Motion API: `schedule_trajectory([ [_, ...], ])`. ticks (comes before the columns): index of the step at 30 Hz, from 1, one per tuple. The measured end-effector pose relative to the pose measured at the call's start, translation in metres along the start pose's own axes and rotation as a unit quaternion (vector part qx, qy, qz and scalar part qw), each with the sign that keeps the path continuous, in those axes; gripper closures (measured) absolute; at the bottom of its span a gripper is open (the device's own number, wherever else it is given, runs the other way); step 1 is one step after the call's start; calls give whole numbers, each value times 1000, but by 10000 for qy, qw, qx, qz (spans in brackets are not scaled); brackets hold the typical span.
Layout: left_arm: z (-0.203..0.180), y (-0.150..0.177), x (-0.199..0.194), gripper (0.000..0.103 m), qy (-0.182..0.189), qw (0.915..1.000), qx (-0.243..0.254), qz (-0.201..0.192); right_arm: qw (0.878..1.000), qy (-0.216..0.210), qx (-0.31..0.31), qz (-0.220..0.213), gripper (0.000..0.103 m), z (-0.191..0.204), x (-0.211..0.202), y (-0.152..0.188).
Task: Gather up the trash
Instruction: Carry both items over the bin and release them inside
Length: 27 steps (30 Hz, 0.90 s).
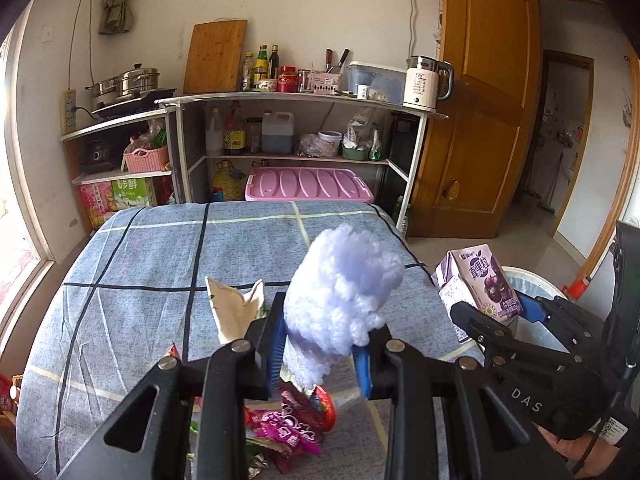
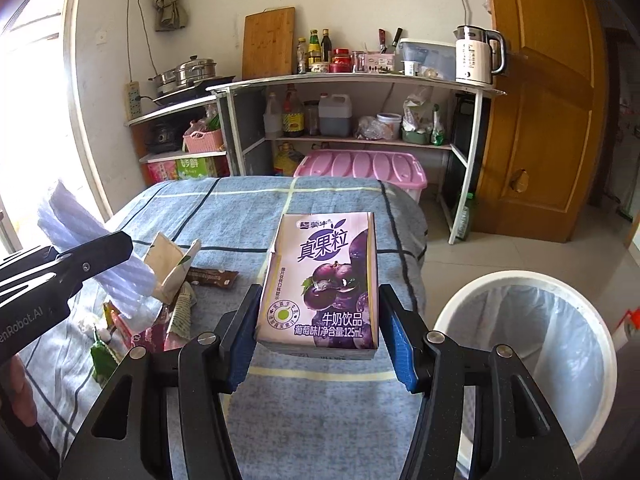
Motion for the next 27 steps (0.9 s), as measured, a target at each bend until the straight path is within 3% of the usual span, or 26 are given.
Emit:
schedule_trajectory([
  [15,-100,-4,25,72,825,9953,471,176,9969,688,326,-184,46,-83,-36,7],
  [27,-184,11,58,72,1540,9833,750,608,9913,1110,696,104,46,-156,-44,31],
])
Point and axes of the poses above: each gripper's, at about its wrist camera, not at the fingertips, and x roughly the way its jaws point, z to its left, y to its underside, the point moved 6 cm from there along x, roughly the way its jaws point, and after that the axes turned 1 degree about -x, right-handed, at the moved point
